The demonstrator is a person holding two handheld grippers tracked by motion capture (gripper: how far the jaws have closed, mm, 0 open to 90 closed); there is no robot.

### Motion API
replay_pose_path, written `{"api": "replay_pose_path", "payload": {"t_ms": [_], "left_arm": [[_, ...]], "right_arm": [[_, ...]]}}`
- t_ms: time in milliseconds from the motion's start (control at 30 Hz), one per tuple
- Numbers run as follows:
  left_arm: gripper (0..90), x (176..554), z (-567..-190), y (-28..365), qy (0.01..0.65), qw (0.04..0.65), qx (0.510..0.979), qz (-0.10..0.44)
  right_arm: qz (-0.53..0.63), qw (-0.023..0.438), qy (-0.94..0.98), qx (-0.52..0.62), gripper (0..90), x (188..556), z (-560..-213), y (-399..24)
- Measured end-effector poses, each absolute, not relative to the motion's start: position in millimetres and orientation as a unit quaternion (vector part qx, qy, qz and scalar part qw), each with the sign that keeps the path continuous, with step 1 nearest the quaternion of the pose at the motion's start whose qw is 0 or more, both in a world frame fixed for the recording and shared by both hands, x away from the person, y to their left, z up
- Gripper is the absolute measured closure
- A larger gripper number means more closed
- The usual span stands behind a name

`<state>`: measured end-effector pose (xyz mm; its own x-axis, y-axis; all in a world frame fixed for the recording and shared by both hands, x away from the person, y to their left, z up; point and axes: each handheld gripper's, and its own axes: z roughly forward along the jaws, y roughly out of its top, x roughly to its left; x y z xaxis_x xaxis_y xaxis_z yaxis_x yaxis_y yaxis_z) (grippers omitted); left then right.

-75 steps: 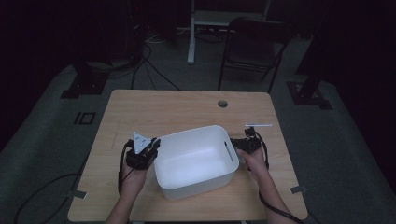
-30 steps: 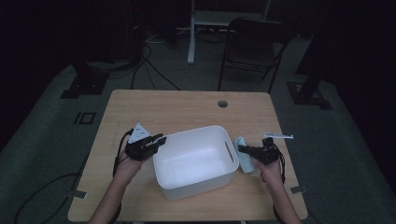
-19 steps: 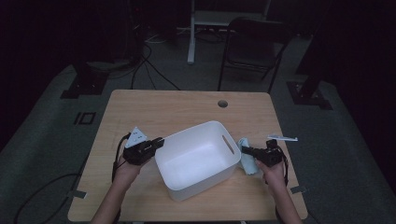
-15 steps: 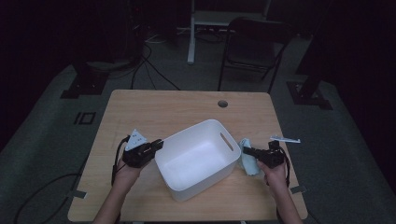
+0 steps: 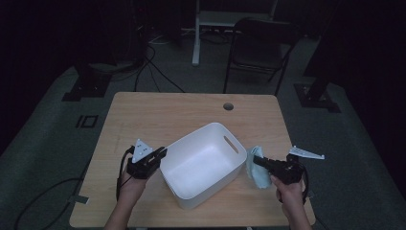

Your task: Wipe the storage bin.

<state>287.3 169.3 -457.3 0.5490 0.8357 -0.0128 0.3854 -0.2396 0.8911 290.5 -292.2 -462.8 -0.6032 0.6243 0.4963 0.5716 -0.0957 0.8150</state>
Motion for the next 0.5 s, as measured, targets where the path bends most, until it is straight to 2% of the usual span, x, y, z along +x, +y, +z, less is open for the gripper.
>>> {"api": "replay_pose_path", "payload": {"t_ms": [167,300,500], "left_arm": [[81.6,287,-459,172,0.396,0.475,0.751,0.231],[74.3,291,-461,168,0.381,0.480,0.757,0.229],[75.7,297,-461,168,0.380,0.488,0.755,0.221]], "right_arm": [[0.582,0.018,0.685,0.438,84.8,289,-467,-281],[0.577,0.013,0.687,0.441,84.8,293,-473,-277],[0.576,0.011,0.688,0.441,84.8,296,-476,-276]]}}
